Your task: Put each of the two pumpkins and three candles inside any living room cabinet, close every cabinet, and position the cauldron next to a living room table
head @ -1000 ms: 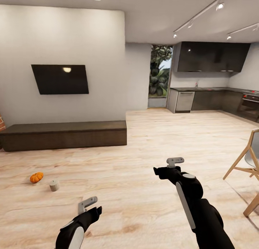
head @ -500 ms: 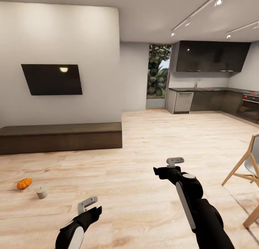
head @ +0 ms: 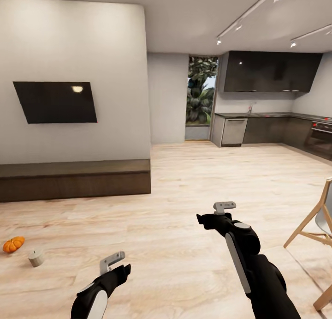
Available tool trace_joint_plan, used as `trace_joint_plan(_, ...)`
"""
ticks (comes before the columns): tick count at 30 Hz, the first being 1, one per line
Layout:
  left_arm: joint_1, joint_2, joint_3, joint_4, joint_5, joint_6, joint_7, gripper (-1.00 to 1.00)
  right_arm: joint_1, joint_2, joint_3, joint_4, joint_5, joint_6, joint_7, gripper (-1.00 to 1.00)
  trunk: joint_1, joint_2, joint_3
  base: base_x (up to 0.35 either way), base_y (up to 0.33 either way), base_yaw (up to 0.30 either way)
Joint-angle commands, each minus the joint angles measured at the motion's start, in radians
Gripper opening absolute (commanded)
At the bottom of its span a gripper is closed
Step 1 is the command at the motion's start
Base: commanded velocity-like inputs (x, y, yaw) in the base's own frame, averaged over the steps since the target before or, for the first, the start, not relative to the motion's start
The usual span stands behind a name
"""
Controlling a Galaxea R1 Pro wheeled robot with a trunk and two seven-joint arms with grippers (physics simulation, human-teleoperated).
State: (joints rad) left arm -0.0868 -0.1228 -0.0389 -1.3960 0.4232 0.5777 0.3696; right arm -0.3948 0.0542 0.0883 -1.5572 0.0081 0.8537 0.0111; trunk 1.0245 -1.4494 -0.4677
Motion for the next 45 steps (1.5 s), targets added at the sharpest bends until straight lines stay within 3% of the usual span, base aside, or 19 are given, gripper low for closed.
trace_joint_plan(1, -0.001, 0.000, -0.001, -0.001, 0.011, 0.002, 0.009, 1.00, -0.001, 0.000, 0.002, -0.013, 0.001, 0.006, 0.001, 1.00, 0.001, -0.001, -0.001, 0.310, -0.147, 0.000)
trace_joint_plan(10, -0.001, 0.000, 0.000, -0.001, 0.011, 0.002, 0.008, 1.00, 0.011, 0.002, 0.009, -0.054, 0.001, 0.013, 0.001, 1.00, 0.001, -0.001, -0.001, 0.325, -0.096, 0.046)
trace_joint_plan(37, -0.001, 0.000, -0.001, 0.000, 0.011, 0.002, 0.006, 1.00, 0.019, 0.003, 0.011, -0.058, 0.001, 0.028, 0.001, 1.00, 0.001, -0.001, -0.001, 0.333, -0.038, 0.277)
trace_joint_plan(45, -0.001, 0.000, -0.001, 0.000, 0.011, 0.002, 0.006, 1.00, 0.020, 0.003, 0.011, -0.058, 0.001, 0.027, 0.000, 1.00, 0.001, -0.001, -0.001, 0.334, -0.083, 0.091)
